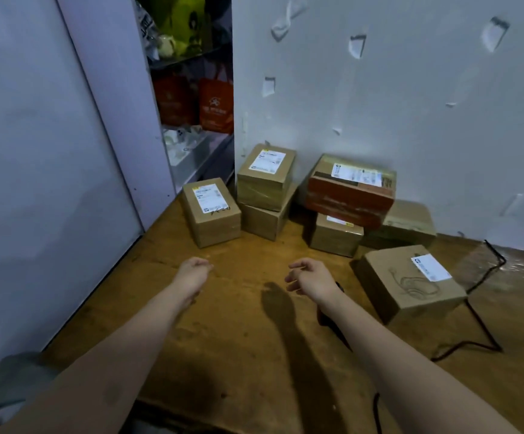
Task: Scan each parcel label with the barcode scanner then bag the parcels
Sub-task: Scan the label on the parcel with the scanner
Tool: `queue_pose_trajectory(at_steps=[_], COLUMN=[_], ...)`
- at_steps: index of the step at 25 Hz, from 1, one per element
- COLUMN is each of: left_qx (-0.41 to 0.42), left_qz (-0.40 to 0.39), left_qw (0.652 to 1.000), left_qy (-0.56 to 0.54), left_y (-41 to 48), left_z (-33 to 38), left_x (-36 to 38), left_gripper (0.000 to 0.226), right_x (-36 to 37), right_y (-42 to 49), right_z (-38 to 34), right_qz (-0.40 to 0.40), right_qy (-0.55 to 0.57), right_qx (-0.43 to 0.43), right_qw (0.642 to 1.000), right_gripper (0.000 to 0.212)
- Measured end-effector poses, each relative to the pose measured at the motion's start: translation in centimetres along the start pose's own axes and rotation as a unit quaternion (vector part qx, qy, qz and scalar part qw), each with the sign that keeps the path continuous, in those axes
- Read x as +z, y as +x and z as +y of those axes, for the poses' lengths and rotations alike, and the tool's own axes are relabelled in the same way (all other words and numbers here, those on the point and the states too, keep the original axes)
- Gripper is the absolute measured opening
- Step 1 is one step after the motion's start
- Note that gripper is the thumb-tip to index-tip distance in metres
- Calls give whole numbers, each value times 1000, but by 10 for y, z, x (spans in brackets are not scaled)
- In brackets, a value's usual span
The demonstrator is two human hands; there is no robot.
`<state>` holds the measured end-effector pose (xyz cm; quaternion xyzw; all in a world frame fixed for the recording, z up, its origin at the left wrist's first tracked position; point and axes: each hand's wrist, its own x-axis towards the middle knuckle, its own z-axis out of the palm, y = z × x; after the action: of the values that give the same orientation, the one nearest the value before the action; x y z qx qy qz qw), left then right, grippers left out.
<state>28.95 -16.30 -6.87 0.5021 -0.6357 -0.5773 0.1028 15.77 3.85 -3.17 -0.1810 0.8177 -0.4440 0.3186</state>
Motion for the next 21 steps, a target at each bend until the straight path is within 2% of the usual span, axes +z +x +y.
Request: queue_pose_trajectory(at_steps=[5,12,17,21], left_qx=[-14,-46,-68,-87], left_qz=[18,12,-13,-61], left_qw=[1000,999,996,994], left_qy=[-17,-10,54,-29], left_y=[46,138,198,212], left_z=[19,42,57,60], left_x=[-20,-47,-54,-52], left_gripper=[24,41,60,70], right_x=[20,79,109,121], right_y=[48,147,214,227], right_z=[-26,-75,-93,-97], right_qz=[1,13,28,39], right_qy=[18,14,36,100], right_qx=[13,59,105,119], right_qw=[1000,998,993,987], right_gripper=[24,19,40,54])
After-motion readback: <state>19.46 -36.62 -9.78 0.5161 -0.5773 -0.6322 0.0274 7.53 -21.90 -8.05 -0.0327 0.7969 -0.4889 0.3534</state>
